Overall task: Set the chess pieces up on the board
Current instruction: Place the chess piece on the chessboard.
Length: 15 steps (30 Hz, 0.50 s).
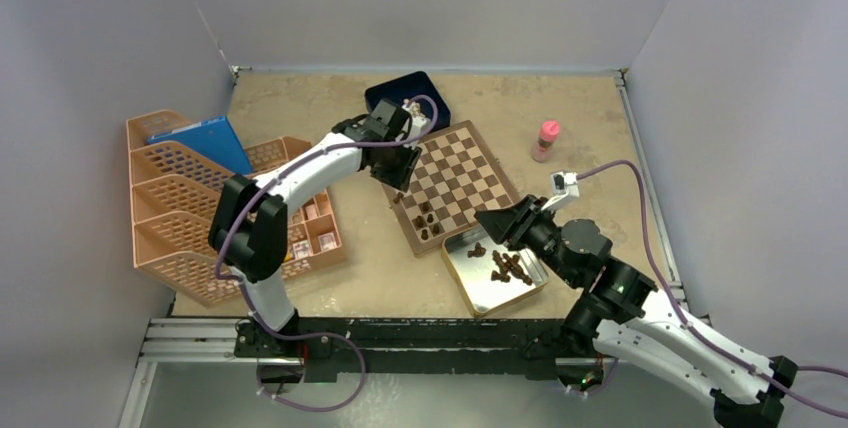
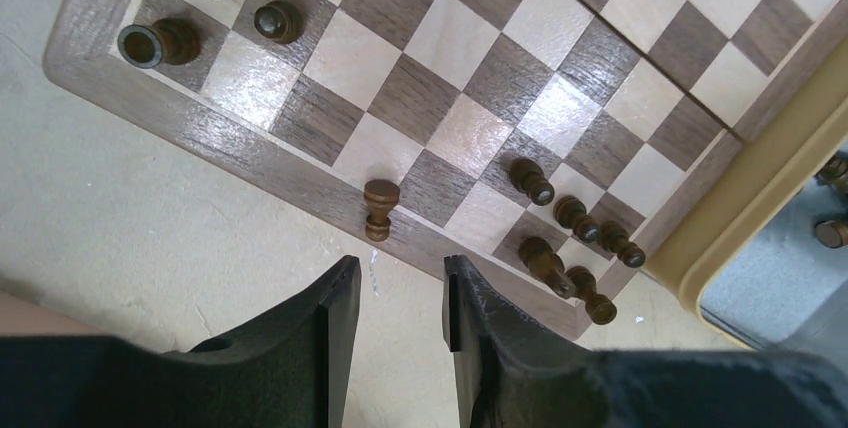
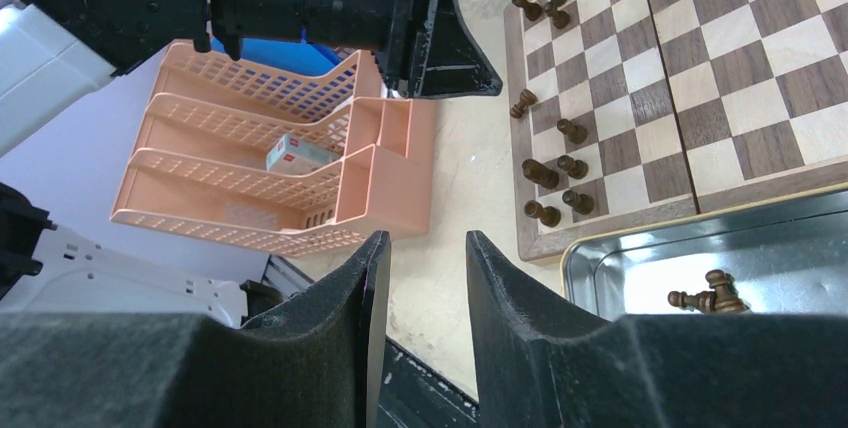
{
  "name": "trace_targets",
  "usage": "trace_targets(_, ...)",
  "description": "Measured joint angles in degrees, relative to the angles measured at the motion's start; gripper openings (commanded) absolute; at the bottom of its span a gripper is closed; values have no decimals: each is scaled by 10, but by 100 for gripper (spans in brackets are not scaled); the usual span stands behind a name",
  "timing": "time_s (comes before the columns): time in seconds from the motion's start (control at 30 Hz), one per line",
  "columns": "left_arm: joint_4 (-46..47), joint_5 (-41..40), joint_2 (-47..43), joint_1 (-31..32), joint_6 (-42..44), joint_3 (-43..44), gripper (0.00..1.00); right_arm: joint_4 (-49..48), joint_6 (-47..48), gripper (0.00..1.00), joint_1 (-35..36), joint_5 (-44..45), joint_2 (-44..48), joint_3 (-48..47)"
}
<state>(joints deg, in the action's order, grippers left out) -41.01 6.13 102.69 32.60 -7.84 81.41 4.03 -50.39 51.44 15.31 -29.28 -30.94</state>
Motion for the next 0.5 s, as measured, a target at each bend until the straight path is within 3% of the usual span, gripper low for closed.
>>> trace_targets(0.5,49,0,-24,-14,-16,-54,39,-8,5,37,0,-14,-5,0)
